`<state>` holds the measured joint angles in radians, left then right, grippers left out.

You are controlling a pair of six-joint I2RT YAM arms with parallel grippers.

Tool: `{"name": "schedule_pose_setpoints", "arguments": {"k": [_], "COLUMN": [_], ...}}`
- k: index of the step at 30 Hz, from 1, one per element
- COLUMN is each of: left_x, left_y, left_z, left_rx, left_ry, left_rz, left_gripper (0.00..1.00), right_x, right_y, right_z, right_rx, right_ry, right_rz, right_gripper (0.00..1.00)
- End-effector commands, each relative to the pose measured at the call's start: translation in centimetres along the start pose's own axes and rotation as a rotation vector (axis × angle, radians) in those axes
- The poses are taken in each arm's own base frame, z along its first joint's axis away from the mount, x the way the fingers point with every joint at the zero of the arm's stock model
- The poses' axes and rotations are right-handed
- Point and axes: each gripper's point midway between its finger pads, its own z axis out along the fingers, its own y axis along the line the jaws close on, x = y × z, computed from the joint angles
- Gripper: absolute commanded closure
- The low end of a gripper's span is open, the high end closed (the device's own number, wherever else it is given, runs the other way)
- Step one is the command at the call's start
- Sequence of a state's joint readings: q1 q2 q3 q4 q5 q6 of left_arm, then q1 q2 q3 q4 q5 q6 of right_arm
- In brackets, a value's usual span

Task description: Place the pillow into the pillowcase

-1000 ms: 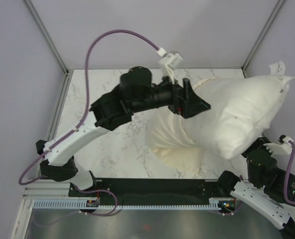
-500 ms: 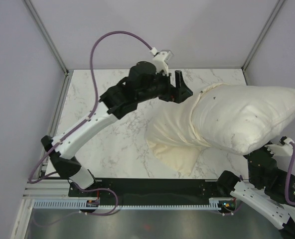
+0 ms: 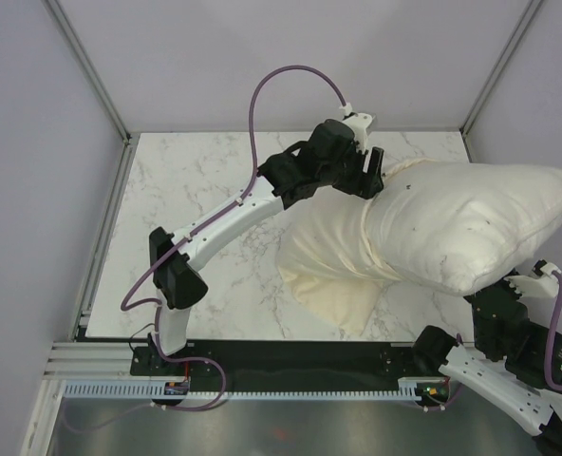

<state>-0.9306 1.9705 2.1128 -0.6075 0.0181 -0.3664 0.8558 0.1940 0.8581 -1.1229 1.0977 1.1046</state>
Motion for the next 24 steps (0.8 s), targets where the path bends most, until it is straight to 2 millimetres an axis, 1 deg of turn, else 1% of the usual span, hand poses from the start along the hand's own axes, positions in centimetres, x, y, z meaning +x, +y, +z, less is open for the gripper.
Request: {"name": "schedule_pose_setpoints", "arguments": {"k": [1,2,3,4,5,6,7,9,10,12,13,15,16,17,18,20,21,22,23,24], "left_x": [-1.2,-0.8,-1.0,-1.1,-1.4,-2.1,-2.5,-3.9,-5.0,-6.4,-7.4,-8.4,-8.9,-9.8,-10.1,-11.0,-11.2,-11.2,-11.9,-12.0], "left_y": [0.9,1.3,1.5,1.5,1.3,0.9,0.5,-1.0,-2.5,-3.7,-4.8,-5.9,-6.3,-6.7,-7.1,-7.7,-8.0,-8.1,-8.4,-8.5], "left_z": [-0.1,0.0,-0.1,-0.3,-0.7,-1.4,-2.0,-3.5,-5.5,-7.6,-9.4,-11.6,-12.6,-14.4,-15.3,-17.8,-18.7,-19.2,-20.9,-21.6], "left_rx": [-0.045,-0.06,-0.07,-0.076,-0.072,-0.065,-0.053,0.003,0.065,0.113,0.148,0.173,0.181,0.195,0.205,0.224,0.238,0.245,0.261,0.269], "left_ry": [-0.035,-0.024,-0.03,-0.035,-0.044,-0.063,-0.072,-0.103,-0.13,-0.167,-0.198,-0.238,-0.258,-0.293,-0.31,-0.351,-0.366,-0.372,-0.403,-0.413], "left_rz": [0.082,0.087,0.091,0.095,0.1,0.107,0.109,0.092,0.085,0.063,0.067,0.073,0.076,0.08,0.084,0.087,0.089,0.089,0.083,0.081], "left_gripper": [0.28,0.41,0.47,0.61,0.68,0.76,0.86,0.97,0.98,0.98,0.98,0.98,0.98,0.98,0.98,0.98,0.98,0.98,0.98,0.98], "right_x": [-1.5,-1.4,-1.5,-1.4,-1.4,-1.5,-1.5,-1.7,-1.9,-1.8,-2.0,-2.1,-2.4,-2.2,-2.4,-3.2,-3.5,-4.3,-5.0,-5.3], "right_y": [0.0,0.1,0.1,0.1,0.2,0.2,0.3,0.6,1.1,1.6,1.9,2.5,2.9,3.4,3.8,5.2,6.4,7.1,7.7,8.6], "right_z": [0.0,0.0,0.0,0.0,0.0,0.0,0.0,0.1,0.1,0.3,0.3,0.4,0.4,0.4,0.4,0.3,0.3,0.1,0.0,0.0], "right_rx": [0.005,0.003,0.004,0.004,0.004,0.006,0.003,0.008,0.004,0.021,0.023,0.025,0.019,0.011,-0.001,-0.038,-0.063,-0.081,-0.093,-0.098], "right_ry": [-0.057,-0.053,-0.055,-0.055,-0.055,-0.057,-0.055,-0.058,-0.058,-0.056,-0.057,-0.052,-0.054,-0.045,-0.044,-0.051,-0.052,-0.063,-0.073,-0.079], "right_rz": [0.042,0.042,0.039,0.039,0.037,0.042,0.041,0.022,0.012,-0.046,-0.054,-0.076,-0.076,-0.094,-0.104,-0.115,-0.102,-0.13,-0.127,-0.14], "right_gripper": [1.0,1.0,1.0,1.0,1.0,1.0,1.0,1.0,1.0,1.0,1.0,1.0,1.0,1.0,1.0,1.0,1.0,1.0,1.0,1.0]}}
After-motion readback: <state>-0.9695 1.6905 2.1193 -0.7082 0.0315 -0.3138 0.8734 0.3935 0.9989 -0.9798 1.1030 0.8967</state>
